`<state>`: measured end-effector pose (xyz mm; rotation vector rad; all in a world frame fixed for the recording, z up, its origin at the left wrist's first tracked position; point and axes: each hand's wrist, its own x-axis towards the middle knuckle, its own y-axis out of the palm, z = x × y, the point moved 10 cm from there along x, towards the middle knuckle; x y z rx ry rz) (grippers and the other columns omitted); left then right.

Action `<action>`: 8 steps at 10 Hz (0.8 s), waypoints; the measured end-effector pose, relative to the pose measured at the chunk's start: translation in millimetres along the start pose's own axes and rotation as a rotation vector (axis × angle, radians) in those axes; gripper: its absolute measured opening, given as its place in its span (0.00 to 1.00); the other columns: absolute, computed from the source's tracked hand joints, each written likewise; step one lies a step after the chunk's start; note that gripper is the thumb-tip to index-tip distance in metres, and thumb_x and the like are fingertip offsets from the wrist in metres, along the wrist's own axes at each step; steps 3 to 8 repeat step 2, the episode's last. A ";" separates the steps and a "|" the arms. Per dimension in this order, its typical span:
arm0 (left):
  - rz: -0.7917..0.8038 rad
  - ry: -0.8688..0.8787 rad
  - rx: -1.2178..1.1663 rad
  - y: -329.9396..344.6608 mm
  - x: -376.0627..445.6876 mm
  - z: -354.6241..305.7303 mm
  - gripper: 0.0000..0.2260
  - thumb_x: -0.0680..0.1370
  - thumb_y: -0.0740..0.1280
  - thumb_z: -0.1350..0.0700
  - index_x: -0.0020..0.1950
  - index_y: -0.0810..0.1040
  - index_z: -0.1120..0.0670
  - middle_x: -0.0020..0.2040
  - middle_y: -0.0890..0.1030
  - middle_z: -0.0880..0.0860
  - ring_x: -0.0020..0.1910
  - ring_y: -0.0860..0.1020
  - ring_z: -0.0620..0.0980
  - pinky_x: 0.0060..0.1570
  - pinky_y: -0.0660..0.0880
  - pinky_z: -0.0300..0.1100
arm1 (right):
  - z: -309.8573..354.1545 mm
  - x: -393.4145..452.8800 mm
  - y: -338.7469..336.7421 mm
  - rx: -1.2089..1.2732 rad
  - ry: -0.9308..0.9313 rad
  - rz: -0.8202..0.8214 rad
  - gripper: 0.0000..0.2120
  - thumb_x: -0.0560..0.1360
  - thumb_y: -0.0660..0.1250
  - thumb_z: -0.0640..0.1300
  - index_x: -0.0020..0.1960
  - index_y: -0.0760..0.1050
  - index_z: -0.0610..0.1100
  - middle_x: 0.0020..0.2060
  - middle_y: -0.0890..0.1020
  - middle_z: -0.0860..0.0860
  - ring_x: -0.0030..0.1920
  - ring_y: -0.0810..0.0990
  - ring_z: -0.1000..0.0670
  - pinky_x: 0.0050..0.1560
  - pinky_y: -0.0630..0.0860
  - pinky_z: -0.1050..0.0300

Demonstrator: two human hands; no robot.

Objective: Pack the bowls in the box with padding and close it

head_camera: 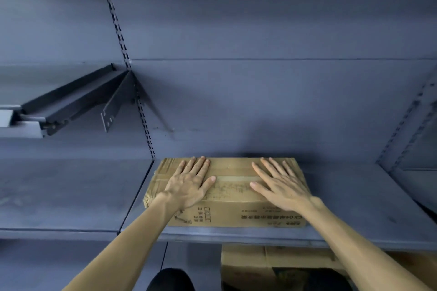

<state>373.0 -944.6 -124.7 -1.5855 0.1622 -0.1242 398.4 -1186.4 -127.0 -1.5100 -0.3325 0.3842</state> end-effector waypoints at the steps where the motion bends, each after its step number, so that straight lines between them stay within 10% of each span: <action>1: 0.000 -0.039 0.016 -10.3 -1.3 2.2 0.38 0.78 0.35 0.30 0.83 0.44 0.49 0.84 0.49 0.50 0.82 0.45 0.52 0.80 0.40 0.56 | 2.3 -5.2 -4.7 0.007 0.061 0.022 0.38 0.78 0.36 0.73 0.83 0.39 0.58 0.84 0.43 0.52 0.83 0.38 0.50 0.80 0.34 0.44; 8: -0.080 -0.077 0.004 -31.0 -2.1 0.8 0.40 0.76 0.34 0.27 0.83 0.44 0.46 0.83 0.53 0.51 0.82 0.46 0.53 0.79 0.38 0.57 | 5.5 -3.8 -23.6 0.035 0.084 0.018 0.36 0.80 0.37 0.72 0.83 0.38 0.58 0.84 0.43 0.51 0.82 0.36 0.50 0.79 0.32 0.41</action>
